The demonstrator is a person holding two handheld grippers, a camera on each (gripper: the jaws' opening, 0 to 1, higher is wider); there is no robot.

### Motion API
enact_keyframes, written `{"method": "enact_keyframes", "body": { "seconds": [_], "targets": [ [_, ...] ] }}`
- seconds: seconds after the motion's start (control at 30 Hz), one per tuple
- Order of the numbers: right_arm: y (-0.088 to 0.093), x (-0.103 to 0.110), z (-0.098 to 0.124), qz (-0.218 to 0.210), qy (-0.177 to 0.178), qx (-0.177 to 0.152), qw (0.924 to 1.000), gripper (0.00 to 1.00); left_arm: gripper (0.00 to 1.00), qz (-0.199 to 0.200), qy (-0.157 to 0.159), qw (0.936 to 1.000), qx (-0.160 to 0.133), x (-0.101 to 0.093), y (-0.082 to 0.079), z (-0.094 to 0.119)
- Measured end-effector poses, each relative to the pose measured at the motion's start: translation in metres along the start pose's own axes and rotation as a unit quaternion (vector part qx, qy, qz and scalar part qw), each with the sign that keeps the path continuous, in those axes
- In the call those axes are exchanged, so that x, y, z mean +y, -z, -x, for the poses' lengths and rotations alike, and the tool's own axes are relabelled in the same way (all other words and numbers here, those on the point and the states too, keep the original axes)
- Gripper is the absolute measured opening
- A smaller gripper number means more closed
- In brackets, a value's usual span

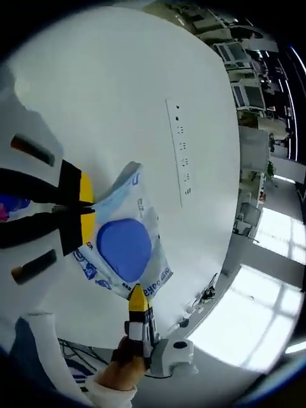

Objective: Arrange the tabletop items into an orderly group along one side of the table until the central work area is clear of visible clutter.

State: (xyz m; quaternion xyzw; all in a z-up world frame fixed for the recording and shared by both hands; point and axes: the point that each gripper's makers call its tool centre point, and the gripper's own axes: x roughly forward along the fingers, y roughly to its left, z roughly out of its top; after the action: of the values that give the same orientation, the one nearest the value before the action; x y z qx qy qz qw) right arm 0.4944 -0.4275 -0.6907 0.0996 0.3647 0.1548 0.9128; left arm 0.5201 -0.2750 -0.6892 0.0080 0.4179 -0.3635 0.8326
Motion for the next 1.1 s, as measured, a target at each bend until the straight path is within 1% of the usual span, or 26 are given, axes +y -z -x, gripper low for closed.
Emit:
{"method": "enact_keyframes", "body": {
  "seconds": [0.03,0.13,0.17,0.23,0.27,0.33,0.4,0.53,0.67,0.77,0.87,0.9,1.0,1.07,1.1],
  "targets": [
    [0.0,-0.001,-0.001,0.0,0.001,0.001,1.0,0.0,0.0,-0.002,0.0,1.0,0.004,0.0,0.0,-0.007],
    [0.006,-0.014,-0.01,-0.007,0.006,0.011,0.9999,0.0,0.0,-0.015,-0.002,0.9998,0.013,0.001,0.0,-0.017],
    [0.007,-0.017,-0.012,-0.007,0.007,0.012,0.9999,0.0,0.0,-0.039,-0.005,0.9989,0.025,0.001,0.002,-0.021],
    [0.008,-0.022,-0.017,-0.009,0.008,0.015,0.9998,0.0,0.0,-0.07,-0.011,0.997,0.031,0.002,0.001,-0.028],
    [0.008,-0.024,-0.019,-0.009,0.009,0.016,0.9998,0.0,0.0,-0.077,-0.013,0.9964,0.032,0.002,0.001,-0.031],
    [0.01,-0.028,-0.023,-0.01,0.009,0.02,0.9997,0.0,0.0,-0.078,-0.016,0.9962,0.034,0.004,0.0,-0.037],
    [0.012,-0.031,-0.028,-0.021,0.007,0.021,0.9995,0.0,0.0,-0.072,-0.018,0.9965,0.039,0.008,0.001,-0.04],
    [0.014,-0.034,-0.036,-0.029,-0.002,0.023,0.9993,0.0,0.0,-0.077,-0.026,0.9953,0.053,0.016,0.008,-0.048],
    [0.024,-0.035,-0.046,-0.029,-0.005,0.037,0.9989,0.0,0.0,-0.084,-0.03,0.9939,0.065,0.02,0.015,-0.052],
    [0.029,-0.035,-0.049,-0.045,-0.009,0.043,0.998,0.0,0.0,-0.089,-0.031,0.9931,0.07,0.022,0.018,-0.055],
    [0.037,-0.039,-0.054,-0.069,-0.007,0.05,0.9964,0.0,0.0,-0.08,-0.031,0.9935,0.075,0.023,0.022,-0.058],
    [0.041,-0.04,-0.057,-0.068,-0.005,0.055,0.9962,0.0,0.0,-0.075,-0.032,0.9936,0.078,0.024,0.026,-0.06],
    [0.043,-0.038,-0.056,-0.072,-0.005,0.057,0.9957,0.0,0.0,-0.066,-0.033,0.994,0.081,0.026,0.03,-0.061],
    [0.046,-0.037,-0.056,-0.072,-0.007,0.061,0.9955,0.0,0.0,-0.049,-0.031,0.9952,0.079,0.028,0.03,-0.061],
    [0.045,-0.037,-0.053,-0.083,-0.013,0.055,0.995,0.0,0.0,-0.032,-0.03,0.9961,0.076,0.029,0.031,-0.061]
  ]
}}
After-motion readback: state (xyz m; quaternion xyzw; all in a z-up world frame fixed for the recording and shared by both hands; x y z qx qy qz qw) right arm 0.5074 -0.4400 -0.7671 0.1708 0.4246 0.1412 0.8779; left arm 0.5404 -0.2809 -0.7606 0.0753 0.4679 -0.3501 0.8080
